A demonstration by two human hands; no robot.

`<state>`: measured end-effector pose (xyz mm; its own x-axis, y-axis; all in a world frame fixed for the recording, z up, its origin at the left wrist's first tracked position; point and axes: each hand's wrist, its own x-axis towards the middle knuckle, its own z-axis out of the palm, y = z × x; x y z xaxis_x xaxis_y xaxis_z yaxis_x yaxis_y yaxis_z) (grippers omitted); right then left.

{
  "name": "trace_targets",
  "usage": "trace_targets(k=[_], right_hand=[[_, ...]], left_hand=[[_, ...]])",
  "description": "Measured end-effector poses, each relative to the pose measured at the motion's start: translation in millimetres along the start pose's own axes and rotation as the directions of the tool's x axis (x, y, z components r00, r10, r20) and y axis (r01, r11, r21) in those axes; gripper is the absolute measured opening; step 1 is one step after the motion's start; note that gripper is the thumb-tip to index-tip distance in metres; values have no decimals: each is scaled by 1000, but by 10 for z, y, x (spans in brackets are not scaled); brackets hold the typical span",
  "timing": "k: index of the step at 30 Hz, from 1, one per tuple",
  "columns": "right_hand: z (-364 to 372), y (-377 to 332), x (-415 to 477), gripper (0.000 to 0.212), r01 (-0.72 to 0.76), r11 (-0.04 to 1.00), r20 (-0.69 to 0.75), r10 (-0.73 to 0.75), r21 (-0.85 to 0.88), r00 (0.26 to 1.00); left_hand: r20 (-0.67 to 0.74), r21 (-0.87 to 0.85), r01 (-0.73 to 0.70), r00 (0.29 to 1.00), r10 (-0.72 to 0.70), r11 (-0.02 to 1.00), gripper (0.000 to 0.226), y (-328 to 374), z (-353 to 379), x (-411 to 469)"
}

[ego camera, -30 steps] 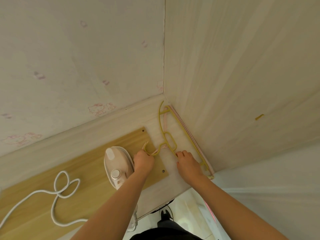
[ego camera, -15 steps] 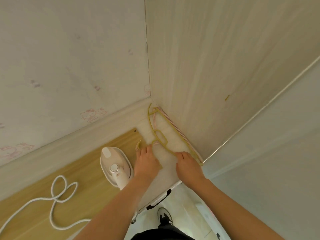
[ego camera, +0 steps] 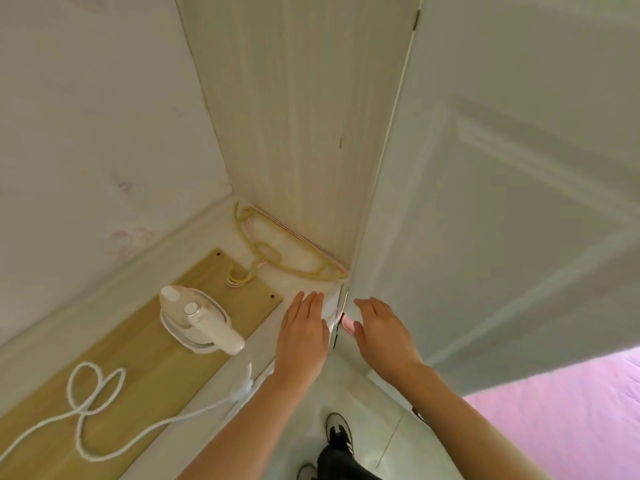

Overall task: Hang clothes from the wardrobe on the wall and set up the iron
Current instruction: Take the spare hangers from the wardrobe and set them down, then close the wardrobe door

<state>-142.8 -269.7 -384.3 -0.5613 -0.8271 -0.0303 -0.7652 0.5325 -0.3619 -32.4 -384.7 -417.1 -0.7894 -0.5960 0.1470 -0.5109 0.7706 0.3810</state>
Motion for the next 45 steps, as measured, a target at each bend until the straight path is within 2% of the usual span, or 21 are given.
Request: trace_targets(k=[10, 16, 20, 27, 34, 37, 40, 45], right_hand=[[-583, 409, -723, 42, -128, 977, -148, 153, 169, 977], [-991, 783, -1163, 37, -65, 976, -216, 111, 209, 970], [-1297, 1097, -1468, 34, 4, 976, -226, 46, 216, 973], [-1650, 1545, -1733, 26, 46, 934, -250, 48, 355, 967], [-1844, 1681, -1725, 6, 40, 858, -376, 182, 513, 909], [-1910, 1684, -1632, 18, 36, 817, -402, 244, 576, 883], [-1983, 1643, -1513, 22, 56, 805, -412, 241, 590, 879], [-2041, 1591, -1406, 8, 104, 765, -403, 214, 636, 890]], left_hand=[[-152, -94, -184, 974, 169, 978, 39, 819, 9, -148], [-223, -182, -243, 954, 201, 953, 40, 1446, 87, -197], [-264, -230, -236, 949, 173, 944, 39, 1937, 141, -279], [-324, -275, -251, 933, 156, 928, 41, 2540, 104, -368], [-381, -228, -340, 893, 238, 912, 49, 2784, -103, -184], [-416, -177, -396, 859, 297, 901, 53, 2821, -186, -13], [-445, -95, -474, 807, 388, 876, 57, 2840, -217, 173], [-456, -28, -525, 764, 457, 851, 68, 2828, -81, 333]])
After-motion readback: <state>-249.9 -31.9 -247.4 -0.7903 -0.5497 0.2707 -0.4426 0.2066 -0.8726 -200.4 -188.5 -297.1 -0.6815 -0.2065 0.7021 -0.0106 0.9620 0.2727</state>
